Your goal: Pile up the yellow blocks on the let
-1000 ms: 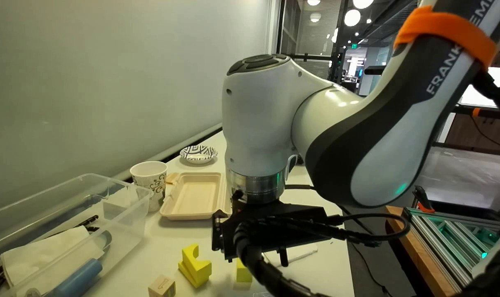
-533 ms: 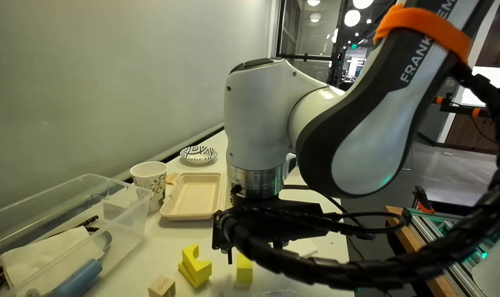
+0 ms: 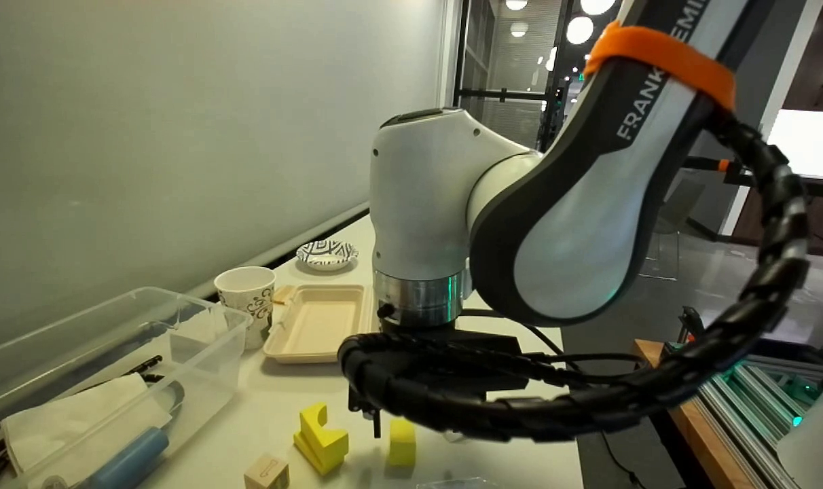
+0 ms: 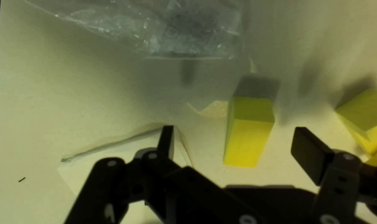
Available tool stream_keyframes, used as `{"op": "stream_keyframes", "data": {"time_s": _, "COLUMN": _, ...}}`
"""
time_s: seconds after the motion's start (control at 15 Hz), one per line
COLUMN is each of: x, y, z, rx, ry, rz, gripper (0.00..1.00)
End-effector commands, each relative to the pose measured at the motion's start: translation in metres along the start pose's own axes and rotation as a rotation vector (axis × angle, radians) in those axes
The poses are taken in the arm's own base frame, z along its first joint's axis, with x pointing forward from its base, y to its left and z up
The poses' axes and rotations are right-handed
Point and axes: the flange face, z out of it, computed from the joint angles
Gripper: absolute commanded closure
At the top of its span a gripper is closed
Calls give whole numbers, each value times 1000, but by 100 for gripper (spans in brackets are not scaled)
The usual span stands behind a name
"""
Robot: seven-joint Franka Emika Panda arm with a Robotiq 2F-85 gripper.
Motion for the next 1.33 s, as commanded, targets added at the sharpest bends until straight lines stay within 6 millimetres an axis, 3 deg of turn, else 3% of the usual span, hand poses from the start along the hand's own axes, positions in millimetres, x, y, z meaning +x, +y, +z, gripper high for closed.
{"op": "stream_keyframes", "data": {"time_s": 0.0, "x": -1, "y": -5, "z": 12, "rx": 15, "ry": -18, "rz": 3, "gripper": 20}}
{"op": "stream_keyframes", "data": {"time_s": 0.2, "x": -1, "y": -7, "z": 16, "rx": 33, "ry": -14, "rz": 6, "gripper": 44}}
{"op": "stream_keyframes", "data": {"time_s": 0.33, "x": -1, "y": -7, "z": 17, "rx": 44, "ry": -10, "rz": 6, "gripper": 69}}
{"op": "stream_keyframes", "data": {"time_s": 0.53, "x": -5, "y": -8, "z": 11, "rx": 54, "ry": 5, "rz": -13, "gripper": 91}}
{"op": "stream_keyframes", "data": {"time_s": 0.87, "x": -22, "y": -14, "z": -21, "rx": 21, "ry": 19, "rz": -127, "gripper": 91}}
{"op": "stream_keyframes", "data": {"time_s": 1.2, "x": -23, "y": -38, "z": -81, "rx": -65, "ry": -48, "rz": -409, "gripper": 91}}
{"op": "stream_keyframes", "data": {"time_s": 1.27, "x": -28, "y": -32, "z": -59, "rx": -43, "ry": -18, "rz": -327, "gripper": 66}}
